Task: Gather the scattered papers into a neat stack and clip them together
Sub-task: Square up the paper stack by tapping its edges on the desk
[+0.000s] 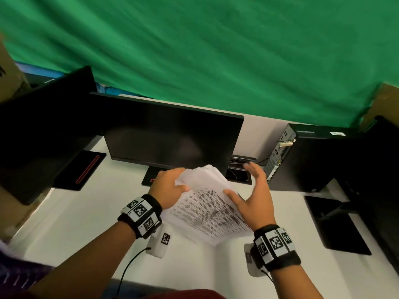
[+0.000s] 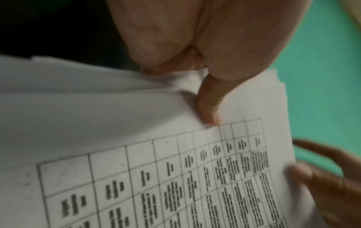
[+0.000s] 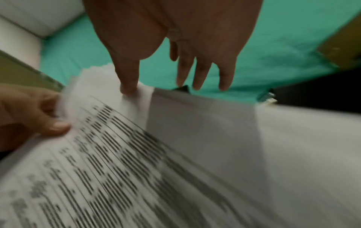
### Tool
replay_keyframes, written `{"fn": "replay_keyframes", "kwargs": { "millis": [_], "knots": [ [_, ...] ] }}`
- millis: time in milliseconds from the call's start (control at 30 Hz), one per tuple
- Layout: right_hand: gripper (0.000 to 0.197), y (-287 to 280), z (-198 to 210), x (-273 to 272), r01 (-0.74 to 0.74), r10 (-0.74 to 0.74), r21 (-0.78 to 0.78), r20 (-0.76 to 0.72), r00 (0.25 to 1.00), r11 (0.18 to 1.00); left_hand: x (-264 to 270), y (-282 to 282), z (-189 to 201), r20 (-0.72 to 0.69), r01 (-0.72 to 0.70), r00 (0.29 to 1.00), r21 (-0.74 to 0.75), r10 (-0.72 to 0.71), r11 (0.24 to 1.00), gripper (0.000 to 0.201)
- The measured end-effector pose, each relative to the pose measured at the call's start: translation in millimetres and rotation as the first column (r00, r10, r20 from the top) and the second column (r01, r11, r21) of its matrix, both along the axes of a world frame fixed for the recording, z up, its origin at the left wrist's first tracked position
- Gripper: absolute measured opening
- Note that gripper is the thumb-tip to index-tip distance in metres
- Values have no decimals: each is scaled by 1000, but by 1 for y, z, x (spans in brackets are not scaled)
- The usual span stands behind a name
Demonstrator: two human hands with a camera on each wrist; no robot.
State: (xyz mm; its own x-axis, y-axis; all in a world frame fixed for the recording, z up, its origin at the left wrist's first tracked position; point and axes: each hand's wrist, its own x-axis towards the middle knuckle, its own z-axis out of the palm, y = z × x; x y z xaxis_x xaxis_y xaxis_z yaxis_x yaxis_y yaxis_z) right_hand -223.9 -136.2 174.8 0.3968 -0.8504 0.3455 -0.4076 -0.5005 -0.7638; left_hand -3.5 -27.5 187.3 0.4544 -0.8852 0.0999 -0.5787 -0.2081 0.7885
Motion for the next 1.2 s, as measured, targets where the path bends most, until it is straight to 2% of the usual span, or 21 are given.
{"fn": "replay_keyframes", "kwargs": {
  "millis": [67, 133, 200, 267, 333, 400, 433, 467, 533, 633, 733, 867, 967, 1067, 1200],
  "knots": [
    [110, -3, -16, -16, 162, -164, 118, 11, 986, 980, 7, 8, -6, -122, -68, 990, -15, 66, 998, 31],
    [126, -3, -30, -31, 212, -245, 318, 66, 967, 924, 16, 17, -11, -263, -94, 961, -29, 84, 995, 26],
    [132, -3, -43, -44, 86, -229, 522, 216, 949, 848, 21, 24, -14, -377, -139, 919, -42, 113, 989, 28],
    [133, -7, -56, -54, -91, -187, 646, 349, 918, 758, 24, 28, -17, -459, -178, 878, -55, 133, 982, 30],
    [118, -10, -64, -60, -242, -103, 713, 403, 909, 658, 25, 28, -21, -532, -197, 835, -53, 139, 979, 32],
    [82, -6, -64, -60, -341, 6, 738, 415, 910, 582, 27, 28, -27, -565, -202, 812, -35, 147, 979, 33],
    [63, -4, -64, -59, -361, 33, 739, 418, 908, 569, 28, 28, -30, -573, -204, 805, -26, 153, 979, 33],
    [47, -2, -63, -57, -363, 44, 729, 417, 908, 580, 29, 27, -34, -580, -203, 800, -24, 152, 979, 33],
    [33, 1, -65, -52, -298, 21, 694, 378, 926, 656, 30, 26, -40, -606, -201, 783, -34, 140, 979, 34],
    [28, 5, -68, -44, -241, 11, 638, 342, 940, 732, 29, 26, -54, -662, -222, 739, -69, 121, 973, 40],
    [25, 10, -81, -41, -188, 0, 642, 281, 960, 743, 24, 31, -75, -716, -239, 686, -48, 134, 970, 41],
    [27, 17, -113, -43, -53, -83, 671, 169, 982, 739, 8, 43, -104, -639, -211, 737, 95, 222, 973, 27],
    [19, 18, -119, -43, -6, -124, 674, 145, 982, 739, 1, 44, -110, -611, -220, 757, 97, 232, 971, 29],
    [16, 15, -111, -45, -16, -136, 666, 176, 975, 746, 3, 42, -108, -601, -220, 762, 113, 244, 969, 24],
    [36, 11, -105, -53, -86, -105, 657, 246, 964, 749, 17, 43, -108, -599, -211, 763, 124, 243, 970, 36]
  ]
}}
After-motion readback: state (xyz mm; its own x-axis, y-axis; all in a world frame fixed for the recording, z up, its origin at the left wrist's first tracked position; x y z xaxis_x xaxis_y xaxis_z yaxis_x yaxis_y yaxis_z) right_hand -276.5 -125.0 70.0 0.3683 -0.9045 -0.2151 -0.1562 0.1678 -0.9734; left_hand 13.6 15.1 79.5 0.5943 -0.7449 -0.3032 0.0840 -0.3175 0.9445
